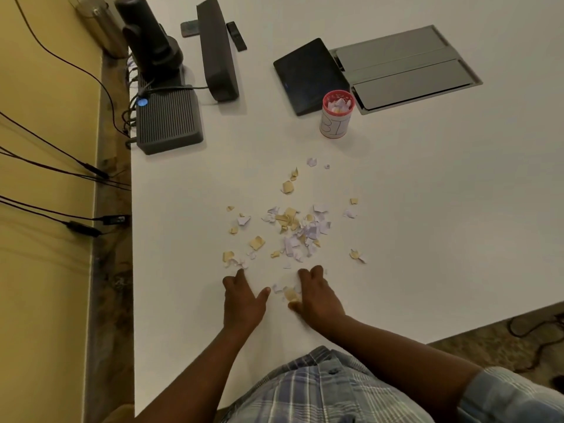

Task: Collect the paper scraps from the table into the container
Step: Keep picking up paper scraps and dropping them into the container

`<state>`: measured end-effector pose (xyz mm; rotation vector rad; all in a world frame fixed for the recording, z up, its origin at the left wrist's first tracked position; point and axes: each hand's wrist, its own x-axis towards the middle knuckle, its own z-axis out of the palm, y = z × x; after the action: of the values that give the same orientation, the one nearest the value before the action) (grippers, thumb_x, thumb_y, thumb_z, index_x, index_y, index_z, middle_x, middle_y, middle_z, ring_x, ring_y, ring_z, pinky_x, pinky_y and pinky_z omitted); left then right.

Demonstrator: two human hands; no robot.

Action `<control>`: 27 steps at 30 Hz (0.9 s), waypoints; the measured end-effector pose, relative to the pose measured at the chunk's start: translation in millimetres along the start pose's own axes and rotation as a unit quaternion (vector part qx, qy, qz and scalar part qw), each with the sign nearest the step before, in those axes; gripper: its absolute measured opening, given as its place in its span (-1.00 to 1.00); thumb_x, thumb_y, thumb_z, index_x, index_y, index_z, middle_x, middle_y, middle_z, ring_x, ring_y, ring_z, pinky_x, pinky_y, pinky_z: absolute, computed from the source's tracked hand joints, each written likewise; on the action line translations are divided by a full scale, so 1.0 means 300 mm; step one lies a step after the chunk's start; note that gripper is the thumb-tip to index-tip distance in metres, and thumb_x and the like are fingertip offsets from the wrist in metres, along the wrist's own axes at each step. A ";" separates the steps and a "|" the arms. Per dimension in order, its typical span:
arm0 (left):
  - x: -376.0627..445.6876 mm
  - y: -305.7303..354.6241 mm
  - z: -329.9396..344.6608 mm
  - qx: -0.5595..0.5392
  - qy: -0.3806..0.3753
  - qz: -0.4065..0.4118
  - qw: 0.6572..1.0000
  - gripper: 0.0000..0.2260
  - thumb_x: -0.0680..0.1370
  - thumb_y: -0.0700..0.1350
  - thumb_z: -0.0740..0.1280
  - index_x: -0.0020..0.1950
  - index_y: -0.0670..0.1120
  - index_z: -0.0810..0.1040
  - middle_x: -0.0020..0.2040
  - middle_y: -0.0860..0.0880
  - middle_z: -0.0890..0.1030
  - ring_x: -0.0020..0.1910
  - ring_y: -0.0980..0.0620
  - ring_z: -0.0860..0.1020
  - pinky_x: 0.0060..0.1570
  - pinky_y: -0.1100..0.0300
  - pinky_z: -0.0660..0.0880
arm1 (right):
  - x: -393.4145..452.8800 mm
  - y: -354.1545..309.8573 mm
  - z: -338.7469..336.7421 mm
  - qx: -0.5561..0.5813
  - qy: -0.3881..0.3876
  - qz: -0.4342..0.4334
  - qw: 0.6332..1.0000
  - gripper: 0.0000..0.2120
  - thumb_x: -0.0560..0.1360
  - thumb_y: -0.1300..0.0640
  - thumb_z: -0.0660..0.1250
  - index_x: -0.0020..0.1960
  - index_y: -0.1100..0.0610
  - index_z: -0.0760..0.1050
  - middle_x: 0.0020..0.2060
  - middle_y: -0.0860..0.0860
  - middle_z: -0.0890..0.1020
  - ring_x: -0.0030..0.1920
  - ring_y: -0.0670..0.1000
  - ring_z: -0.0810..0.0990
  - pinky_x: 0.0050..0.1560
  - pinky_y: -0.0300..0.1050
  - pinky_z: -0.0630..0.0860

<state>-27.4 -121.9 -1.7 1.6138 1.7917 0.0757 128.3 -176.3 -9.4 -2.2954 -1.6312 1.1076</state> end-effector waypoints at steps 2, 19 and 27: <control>0.002 0.007 0.006 -0.004 0.013 -0.009 1.000 -0.28 0.43 0.04 0.45 0.44 -0.14 0.17 0.24 -0.17 0.29 0.21 -0.18 0.45 0.18 0.04 0.45 | 0.033 -0.015 -0.004 0.019 0.023 -0.016 0.999 -0.60 0.50 0.07 0.36 0.26 0.12 0.30 0.17 0.12 0.32 -0.04 0.12 0.51 -0.07 -0.07 0.51; 0.215 0.038 -0.055 -0.009 0.046 -0.036 0.998 -0.06 0.26 0.13 0.56 0.47 -0.14 0.16 0.32 -0.17 0.23 0.33 -0.18 0.26 0.23 -0.01 0.40 | 0.162 0.225 -0.276 0.059 0.103 0.195 0.974 -0.08 0.29 -0.14 0.55 0.43 0.18 0.14 0.27 0.16 0.26 0.26 0.23 0.38 0.14 0.12 0.46; 0.264 0.163 -0.014 0.052 -0.005 0.058 0.997 -0.07 0.31 0.16 0.51 0.51 -0.08 0.07 0.36 -0.15 0.19 0.35 -0.16 0.22 0.24 0.02 0.39 | 0.287 0.129 -0.262 0.069 0.092 0.102 0.988 -0.30 0.44 0.02 0.44 0.44 0.17 0.18 0.32 0.17 0.28 0.25 0.21 0.44 0.19 0.05 0.44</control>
<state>14.3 -39.2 -11.2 1.7883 1.7175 0.0276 219.8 -94.4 -13.3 -2.4320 -1.2372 0.9768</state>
